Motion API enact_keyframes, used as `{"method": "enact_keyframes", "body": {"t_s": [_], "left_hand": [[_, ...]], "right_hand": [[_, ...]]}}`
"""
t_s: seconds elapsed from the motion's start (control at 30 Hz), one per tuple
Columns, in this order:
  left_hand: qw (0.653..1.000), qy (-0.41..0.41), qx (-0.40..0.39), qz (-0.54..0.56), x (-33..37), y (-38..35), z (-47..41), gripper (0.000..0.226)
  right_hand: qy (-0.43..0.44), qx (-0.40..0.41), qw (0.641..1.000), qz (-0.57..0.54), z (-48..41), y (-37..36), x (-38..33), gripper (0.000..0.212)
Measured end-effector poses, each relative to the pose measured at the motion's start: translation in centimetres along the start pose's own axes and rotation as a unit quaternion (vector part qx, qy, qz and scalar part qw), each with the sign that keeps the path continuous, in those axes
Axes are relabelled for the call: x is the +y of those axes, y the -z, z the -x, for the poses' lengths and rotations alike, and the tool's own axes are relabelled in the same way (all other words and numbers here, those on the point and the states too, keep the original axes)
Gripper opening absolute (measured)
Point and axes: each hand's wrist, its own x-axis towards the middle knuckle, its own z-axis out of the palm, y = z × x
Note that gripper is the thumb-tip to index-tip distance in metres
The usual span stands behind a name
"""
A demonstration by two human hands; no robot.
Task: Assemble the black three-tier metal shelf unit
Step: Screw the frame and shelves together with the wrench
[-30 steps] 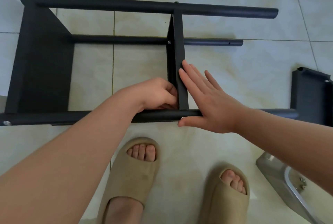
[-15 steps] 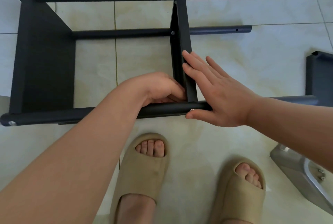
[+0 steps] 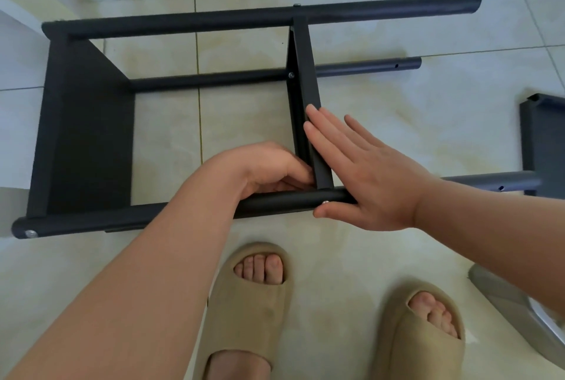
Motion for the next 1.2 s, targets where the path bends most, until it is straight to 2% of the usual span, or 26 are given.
{"method": "enact_keyframes", "body": {"t_s": [0.13, 0.37, 0.8, 1.03, 1.2], "left_hand": [[1.0, 0.011, -0.003, -0.012, 0.21, -0.11, 0.18, 0.012], [1.0, 0.013, -0.022, -0.014, 0.38, -0.01, -0.32, 0.01], [0.999, 0.003, -0.033, -0.019, -0.06, 0.25, -0.38, 0.011], [0.998, 0.018, -0.061, 0.005, -0.22, 0.53, -0.58, 0.021], [0.999, 0.012, -0.045, -0.02, -0.12, 0.42, -0.68, 0.013]], "right_hand": [[0.003, 0.005, 1.0, -0.003, -0.1, -0.09, 0.11, 0.103], [0.006, 0.014, 1.0, -0.011, -0.11, -0.18, 0.23, 0.103], [0.006, 0.025, 1.0, -0.012, -0.02, -0.32, 0.21, 0.102], [0.007, 0.03, 0.999, -0.013, -0.06, -0.32, 0.24, 0.101], [0.009, 0.032, 0.999, -0.01, -0.05, -0.28, 0.21, 0.101]]}}
